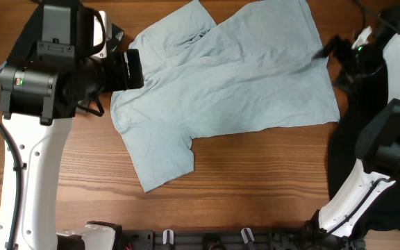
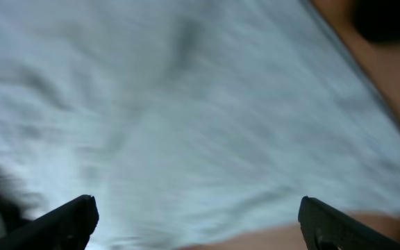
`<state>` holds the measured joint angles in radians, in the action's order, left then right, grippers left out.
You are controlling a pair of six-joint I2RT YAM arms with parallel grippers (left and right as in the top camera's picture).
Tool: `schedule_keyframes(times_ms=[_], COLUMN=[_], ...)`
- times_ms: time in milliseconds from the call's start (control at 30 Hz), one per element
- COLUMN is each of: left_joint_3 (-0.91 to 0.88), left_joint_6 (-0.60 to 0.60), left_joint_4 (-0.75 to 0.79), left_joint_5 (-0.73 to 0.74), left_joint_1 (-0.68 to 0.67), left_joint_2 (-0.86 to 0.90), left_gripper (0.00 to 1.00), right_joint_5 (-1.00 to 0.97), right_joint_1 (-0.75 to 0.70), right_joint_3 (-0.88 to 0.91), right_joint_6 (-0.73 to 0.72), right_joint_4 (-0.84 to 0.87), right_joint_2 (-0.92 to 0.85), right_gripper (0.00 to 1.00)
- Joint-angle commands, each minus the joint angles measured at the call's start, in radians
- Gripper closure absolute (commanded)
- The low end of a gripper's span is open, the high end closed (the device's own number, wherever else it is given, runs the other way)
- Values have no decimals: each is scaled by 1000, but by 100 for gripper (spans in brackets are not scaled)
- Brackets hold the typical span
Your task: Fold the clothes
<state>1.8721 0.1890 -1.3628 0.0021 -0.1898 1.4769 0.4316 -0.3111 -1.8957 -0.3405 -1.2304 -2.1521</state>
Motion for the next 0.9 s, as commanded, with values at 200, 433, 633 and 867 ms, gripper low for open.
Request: schedule_keyframes(times_ms=[200, 433, 633, 867], left_joint_3=[-1, -1, -1, -3], left_joint_6=[-2, -2, -2, -2], left_joint_4=[-58, -60, -60, -75], left_joint_5=[7, 7, 8, 7], left_joint_1=[2, 2, 2, 2], left_joint_2=[-14, -14, -14, -14], left_gripper=[0, 0, 0, 0], right_joint_5=[-311, -396, -378, -37], right_joint_1=[10, -5, -35, -64], right_joint_3=[336, 410, 409, 409], right_joint_6=[-32, -25, 25, 241], right_joint_4=[178, 237, 237, 299], right_joint_2=[28, 28, 31, 54], right_gripper=[36, 8, 7, 19])
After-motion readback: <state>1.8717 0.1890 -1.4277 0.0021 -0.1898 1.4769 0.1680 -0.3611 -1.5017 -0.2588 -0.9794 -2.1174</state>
